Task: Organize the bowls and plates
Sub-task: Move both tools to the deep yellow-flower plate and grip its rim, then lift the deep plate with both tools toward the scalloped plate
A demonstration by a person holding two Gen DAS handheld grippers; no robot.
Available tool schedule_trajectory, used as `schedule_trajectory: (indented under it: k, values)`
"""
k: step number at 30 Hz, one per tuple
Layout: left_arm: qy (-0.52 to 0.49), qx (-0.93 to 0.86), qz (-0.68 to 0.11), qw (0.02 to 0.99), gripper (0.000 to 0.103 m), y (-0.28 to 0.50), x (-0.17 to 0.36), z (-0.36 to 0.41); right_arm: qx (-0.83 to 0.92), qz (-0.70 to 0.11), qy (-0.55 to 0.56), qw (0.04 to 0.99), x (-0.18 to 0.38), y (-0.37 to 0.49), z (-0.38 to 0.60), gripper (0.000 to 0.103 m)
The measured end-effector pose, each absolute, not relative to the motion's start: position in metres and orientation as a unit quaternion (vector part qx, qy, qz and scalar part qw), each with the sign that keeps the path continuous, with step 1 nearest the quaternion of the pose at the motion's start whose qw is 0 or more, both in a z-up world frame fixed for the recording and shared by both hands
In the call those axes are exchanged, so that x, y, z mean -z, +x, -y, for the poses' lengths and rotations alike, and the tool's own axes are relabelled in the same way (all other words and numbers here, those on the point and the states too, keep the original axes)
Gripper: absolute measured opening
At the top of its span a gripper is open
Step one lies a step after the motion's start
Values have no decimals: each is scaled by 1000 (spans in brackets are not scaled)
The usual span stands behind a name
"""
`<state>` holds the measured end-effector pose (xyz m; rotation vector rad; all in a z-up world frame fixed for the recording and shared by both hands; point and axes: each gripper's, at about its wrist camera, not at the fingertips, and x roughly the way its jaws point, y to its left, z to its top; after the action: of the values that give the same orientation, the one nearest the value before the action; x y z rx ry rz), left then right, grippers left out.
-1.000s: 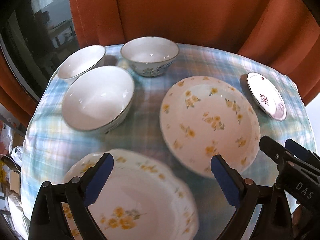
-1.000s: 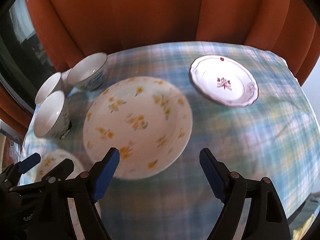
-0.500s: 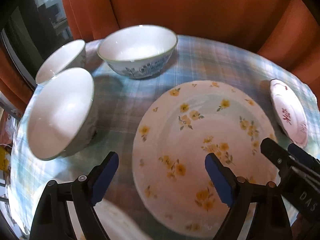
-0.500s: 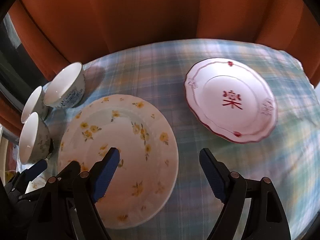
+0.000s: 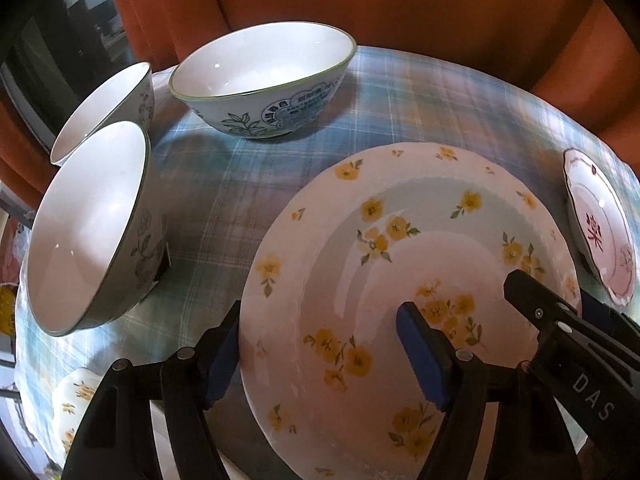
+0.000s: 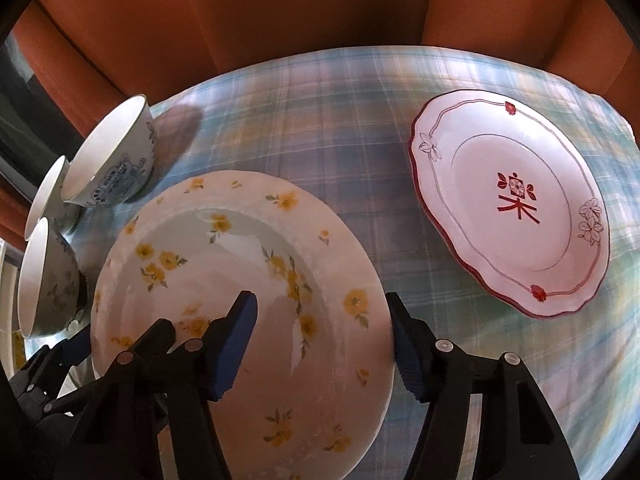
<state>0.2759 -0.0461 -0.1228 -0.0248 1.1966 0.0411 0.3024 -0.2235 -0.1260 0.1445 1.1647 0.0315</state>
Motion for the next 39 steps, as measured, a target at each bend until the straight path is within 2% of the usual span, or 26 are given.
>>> schedule_trajectory:
  k: [23, 30, 33, 39]
  values:
    - [51, 72, -599, 796, 75, 204, 127, 106, 73, -582, 111, 802, 122, 189, 279, 67]
    - [44, 60, -592, 802, 74, 208, 128, 106, 48, -571, 120, 811, 123, 190, 284, 66]
    - [33, 52, -593, 803, 73, 208, 127, 104, 30, -576, 116, 809, 128, 193, 287, 59]
    - [24, 31, -591, 806, 74, 207, 125, 106, 14, -566, 97, 819, 126, 194, 284, 63]
